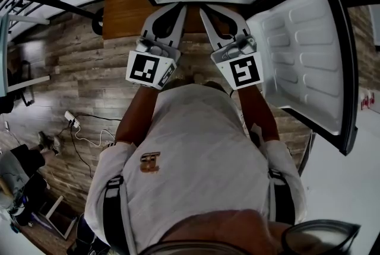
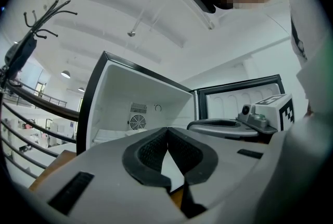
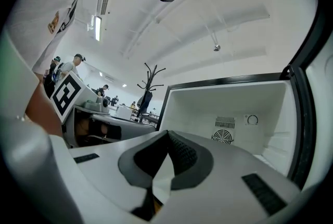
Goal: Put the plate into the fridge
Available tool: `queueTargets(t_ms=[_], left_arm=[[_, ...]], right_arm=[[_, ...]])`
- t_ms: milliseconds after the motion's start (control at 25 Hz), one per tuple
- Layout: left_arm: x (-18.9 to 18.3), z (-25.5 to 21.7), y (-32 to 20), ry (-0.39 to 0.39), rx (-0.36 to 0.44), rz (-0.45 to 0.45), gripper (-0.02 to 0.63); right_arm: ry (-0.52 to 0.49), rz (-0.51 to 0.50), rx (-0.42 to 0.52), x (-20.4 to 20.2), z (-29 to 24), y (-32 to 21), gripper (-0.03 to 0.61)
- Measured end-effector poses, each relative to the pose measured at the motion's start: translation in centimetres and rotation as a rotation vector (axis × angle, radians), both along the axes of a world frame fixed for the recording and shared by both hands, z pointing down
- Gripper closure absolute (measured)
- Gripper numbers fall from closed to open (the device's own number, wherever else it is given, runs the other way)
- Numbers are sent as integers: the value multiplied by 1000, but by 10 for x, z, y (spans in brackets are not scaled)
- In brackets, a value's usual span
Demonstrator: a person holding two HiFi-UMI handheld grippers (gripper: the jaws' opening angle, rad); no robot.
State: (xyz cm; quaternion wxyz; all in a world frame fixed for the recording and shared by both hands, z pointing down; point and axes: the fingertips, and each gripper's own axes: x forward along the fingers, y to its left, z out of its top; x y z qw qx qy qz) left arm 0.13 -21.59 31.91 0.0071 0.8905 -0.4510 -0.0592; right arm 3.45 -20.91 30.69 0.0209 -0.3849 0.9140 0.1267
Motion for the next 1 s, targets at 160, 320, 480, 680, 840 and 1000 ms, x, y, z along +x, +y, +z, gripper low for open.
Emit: queueTargets(t_ms=[160, 320, 480, 680, 840, 1000], left_arm=[[-1, -1, 3, -6, 5, -4, 595], [0, -1, 6, -20, 12, -3, 595], [2, -2, 11, -25, 21, 3, 595], [3, -2, 13, -27, 22, 8, 595], [3, -1, 16, -29, 24, 8, 595], [2, -1, 18, -31, 21, 7, 595]], right_arm=[[19, 1, 9, -1, 2, 3, 546], [34, 4, 4, -1, 5, 6, 546], [33, 4, 6, 0, 5, 10, 546], [31, 2, -2, 1, 6, 11, 546], [24, -4, -1, 0, 7, 14, 546], [18, -8, -3, -2, 6, 15, 546]])
